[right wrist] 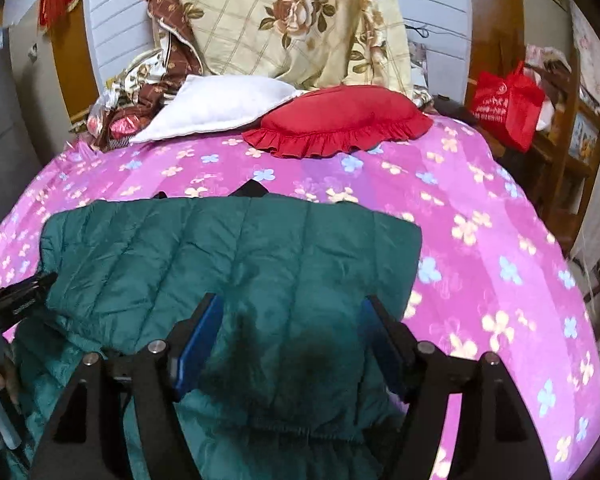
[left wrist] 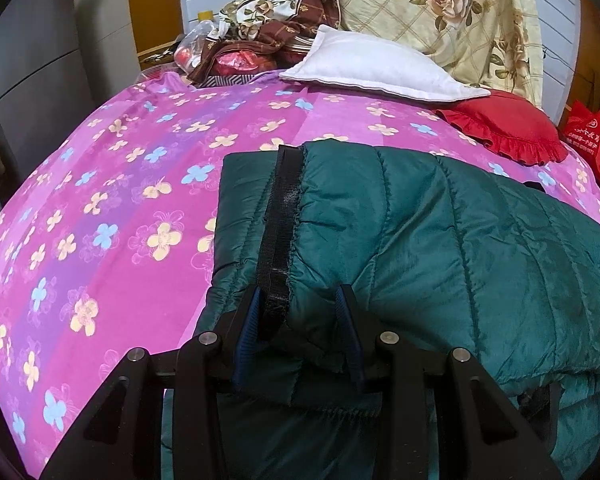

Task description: Fold large clothes

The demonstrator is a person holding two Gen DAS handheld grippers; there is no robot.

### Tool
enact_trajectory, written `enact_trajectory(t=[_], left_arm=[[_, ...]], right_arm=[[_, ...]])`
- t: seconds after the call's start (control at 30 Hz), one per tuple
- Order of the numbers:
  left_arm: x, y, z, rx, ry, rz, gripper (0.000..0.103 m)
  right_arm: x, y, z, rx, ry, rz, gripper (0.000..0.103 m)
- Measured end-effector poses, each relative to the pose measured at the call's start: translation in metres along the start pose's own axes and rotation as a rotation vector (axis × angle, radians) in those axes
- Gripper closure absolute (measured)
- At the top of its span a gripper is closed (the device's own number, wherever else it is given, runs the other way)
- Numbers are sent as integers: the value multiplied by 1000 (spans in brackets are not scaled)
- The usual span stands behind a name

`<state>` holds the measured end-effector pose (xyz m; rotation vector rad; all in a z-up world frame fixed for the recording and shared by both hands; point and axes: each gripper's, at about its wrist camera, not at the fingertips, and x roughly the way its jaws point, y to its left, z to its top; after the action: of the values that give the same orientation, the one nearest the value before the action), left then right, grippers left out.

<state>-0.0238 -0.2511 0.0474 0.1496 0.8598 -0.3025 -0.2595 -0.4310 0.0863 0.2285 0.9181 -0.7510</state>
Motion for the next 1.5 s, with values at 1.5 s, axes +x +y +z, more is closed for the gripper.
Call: enact_trajectory(t=[1.5], left_arm=[[-124,56,-57,23,24,-169,80]], right_arm=[[-80,3,-57,13,76,0,18]])
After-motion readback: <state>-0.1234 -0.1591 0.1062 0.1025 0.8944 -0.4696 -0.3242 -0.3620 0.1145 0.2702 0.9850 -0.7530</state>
